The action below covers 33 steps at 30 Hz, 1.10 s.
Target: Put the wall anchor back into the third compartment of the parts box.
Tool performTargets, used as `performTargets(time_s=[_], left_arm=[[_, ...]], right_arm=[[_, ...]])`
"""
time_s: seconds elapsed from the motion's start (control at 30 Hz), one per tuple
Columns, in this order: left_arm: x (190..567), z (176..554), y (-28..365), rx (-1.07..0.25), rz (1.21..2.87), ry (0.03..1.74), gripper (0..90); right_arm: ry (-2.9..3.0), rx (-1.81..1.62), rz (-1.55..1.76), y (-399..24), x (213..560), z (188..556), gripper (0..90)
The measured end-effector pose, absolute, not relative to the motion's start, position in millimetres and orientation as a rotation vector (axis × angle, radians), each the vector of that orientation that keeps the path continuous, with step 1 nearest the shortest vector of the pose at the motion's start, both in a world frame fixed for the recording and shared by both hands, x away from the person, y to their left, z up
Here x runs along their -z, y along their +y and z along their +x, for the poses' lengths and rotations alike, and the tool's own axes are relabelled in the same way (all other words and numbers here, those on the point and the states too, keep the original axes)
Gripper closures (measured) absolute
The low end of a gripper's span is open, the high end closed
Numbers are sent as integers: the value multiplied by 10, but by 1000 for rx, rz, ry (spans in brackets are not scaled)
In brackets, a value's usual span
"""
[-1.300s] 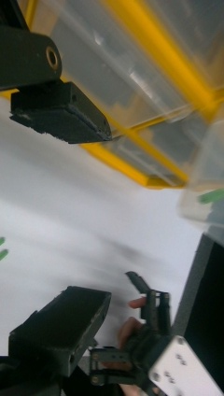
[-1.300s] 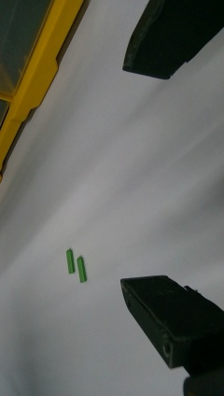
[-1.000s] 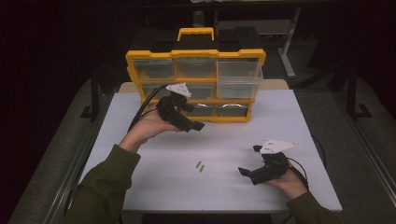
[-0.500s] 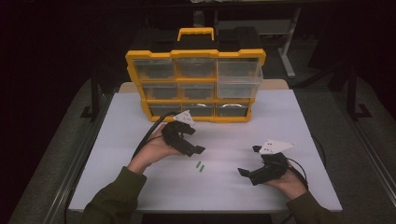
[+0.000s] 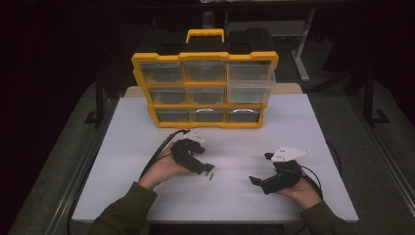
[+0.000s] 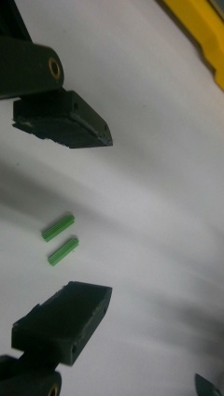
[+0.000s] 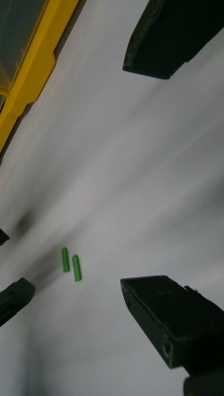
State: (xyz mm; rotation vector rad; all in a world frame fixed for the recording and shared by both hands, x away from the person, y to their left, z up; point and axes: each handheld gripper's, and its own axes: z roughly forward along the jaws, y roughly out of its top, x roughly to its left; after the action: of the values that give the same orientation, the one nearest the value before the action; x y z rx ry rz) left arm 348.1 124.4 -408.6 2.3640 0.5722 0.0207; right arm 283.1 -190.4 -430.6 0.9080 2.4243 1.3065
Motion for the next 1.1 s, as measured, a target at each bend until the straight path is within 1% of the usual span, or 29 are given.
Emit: performTargets(time_s=[0.07,0.13,0.3,0.5,0.6,0.73,0.87,0.9,1.1], left_arm=[[4107,3484,1246,-15,2390,548,324],[4132,3476,1238,13,2384,554,393],[4185,3470,1219,55,2389,561,531],[4246,3477,1190,80,2417,563,674],[4282,3487,1187,94,2427,569,717],[4309,3490,1175,98,2436,573,747],[4342,3485,1157,82,2468,556,774],[4342,3484,1156,80,2466,558,801],[4345,3484,1155,71,2466,568,846]], right_arm=[[2421,-1309,906,-1905,4304,2832,0],[2420,-1309,908,-1904,4304,2832,0],[2426,-1306,903,-1901,4308,2833,0],[2424,-1305,899,-1902,4305,2832,0],[2422,-1308,900,-1901,4304,2833,0],[2423,-1306,897,-1902,4306,2834,0],[2421,-1309,901,-1901,4303,2831,0],[2422,-1309,900,-1901,4303,2829,0],[2421,-1311,899,-1903,4302,2832,0]])
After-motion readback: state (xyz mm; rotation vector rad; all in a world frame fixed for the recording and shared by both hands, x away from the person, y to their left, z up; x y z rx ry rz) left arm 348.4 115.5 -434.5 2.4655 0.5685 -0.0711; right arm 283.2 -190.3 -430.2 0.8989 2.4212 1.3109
